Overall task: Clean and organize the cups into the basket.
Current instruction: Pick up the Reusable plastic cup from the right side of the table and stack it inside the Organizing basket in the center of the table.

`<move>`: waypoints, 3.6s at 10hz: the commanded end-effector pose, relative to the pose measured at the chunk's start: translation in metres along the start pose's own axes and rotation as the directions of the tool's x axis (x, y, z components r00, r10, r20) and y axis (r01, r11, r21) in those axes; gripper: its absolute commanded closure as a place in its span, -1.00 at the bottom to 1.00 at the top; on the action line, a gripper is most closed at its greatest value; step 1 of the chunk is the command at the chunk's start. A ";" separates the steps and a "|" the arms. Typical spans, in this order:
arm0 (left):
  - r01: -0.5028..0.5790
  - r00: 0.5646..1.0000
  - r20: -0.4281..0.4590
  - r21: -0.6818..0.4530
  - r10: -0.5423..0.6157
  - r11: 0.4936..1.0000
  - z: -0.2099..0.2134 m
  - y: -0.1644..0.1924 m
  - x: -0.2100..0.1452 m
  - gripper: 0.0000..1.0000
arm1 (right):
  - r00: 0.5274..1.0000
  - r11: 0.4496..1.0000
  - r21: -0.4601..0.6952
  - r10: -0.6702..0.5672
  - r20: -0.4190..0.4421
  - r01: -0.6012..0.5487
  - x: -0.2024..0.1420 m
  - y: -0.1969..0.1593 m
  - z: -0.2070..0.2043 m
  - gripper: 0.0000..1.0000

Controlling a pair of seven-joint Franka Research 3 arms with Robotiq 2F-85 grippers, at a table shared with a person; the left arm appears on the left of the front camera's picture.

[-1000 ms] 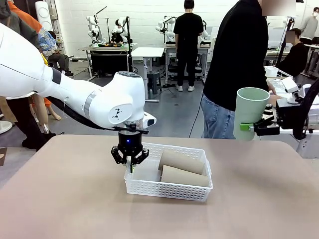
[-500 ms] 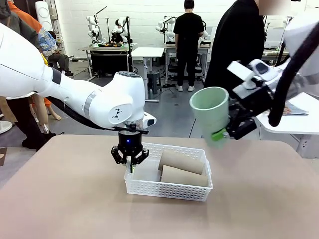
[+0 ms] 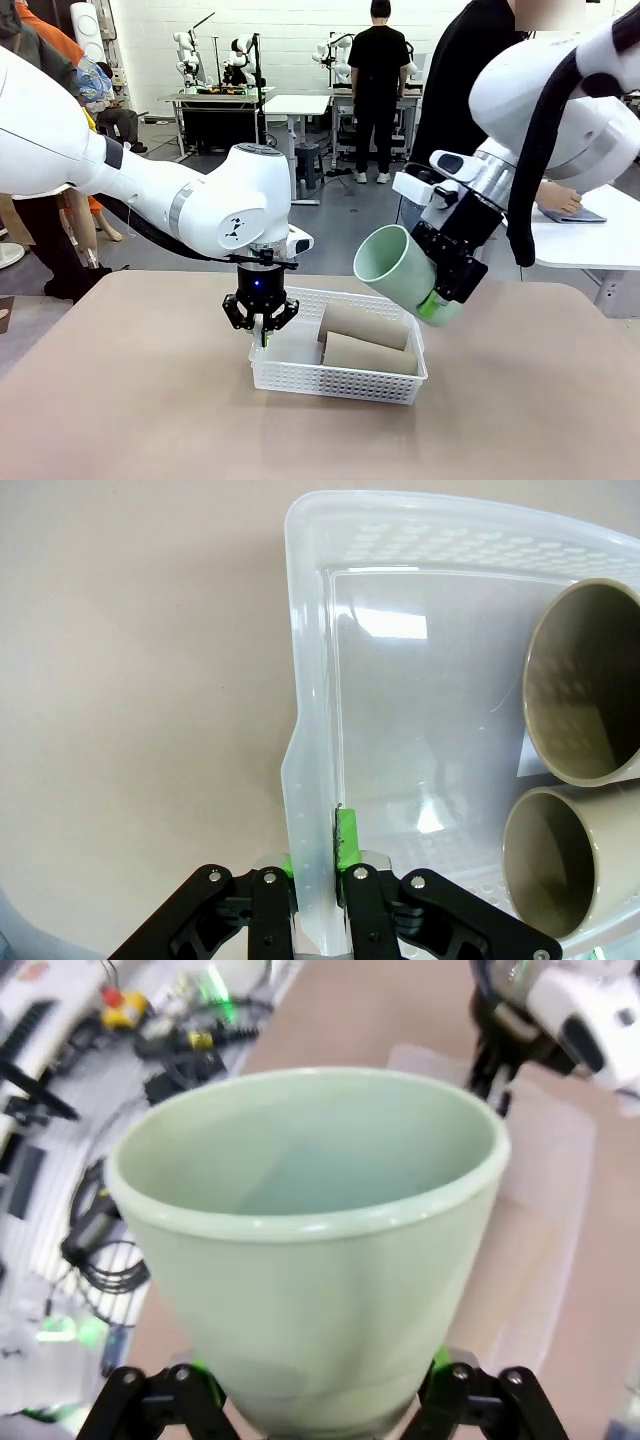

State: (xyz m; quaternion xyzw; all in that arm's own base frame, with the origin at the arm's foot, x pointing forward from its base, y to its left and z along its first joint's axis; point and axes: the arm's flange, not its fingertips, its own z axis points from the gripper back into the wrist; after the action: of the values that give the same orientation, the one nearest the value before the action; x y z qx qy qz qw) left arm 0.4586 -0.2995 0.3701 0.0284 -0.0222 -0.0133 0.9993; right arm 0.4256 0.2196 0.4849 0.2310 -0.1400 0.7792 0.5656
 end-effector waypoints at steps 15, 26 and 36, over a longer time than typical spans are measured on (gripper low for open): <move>-0.004 1.000 0.007 0.003 0.004 1.000 0.003 -0.001 0.000 1.00 | 0.871 0.924 -0.066 -0.377 -0.315 0.376 0.022 -0.060 -0.050 -0.63; -0.004 1.000 0.007 0.003 0.004 1.000 0.003 -0.001 0.000 1.00 | 0.876 0.931 -0.074 -0.362 -0.320 0.358 0.000 -0.094 -0.103 -0.63; -0.004 1.000 0.007 0.003 0.004 1.000 0.003 -0.001 0.000 1.00 | 0.882 0.934 -0.078 -0.355 -0.311 0.348 -0.001 -0.093 -0.097 -1.00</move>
State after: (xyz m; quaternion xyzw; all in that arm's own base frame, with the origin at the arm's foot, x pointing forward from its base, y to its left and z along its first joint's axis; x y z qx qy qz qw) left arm 0.4586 -0.2995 0.3701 0.0284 -0.0222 -0.0133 0.9993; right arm 0.4930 0.2959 0.3948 0.1258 -0.0058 0.6860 0.7166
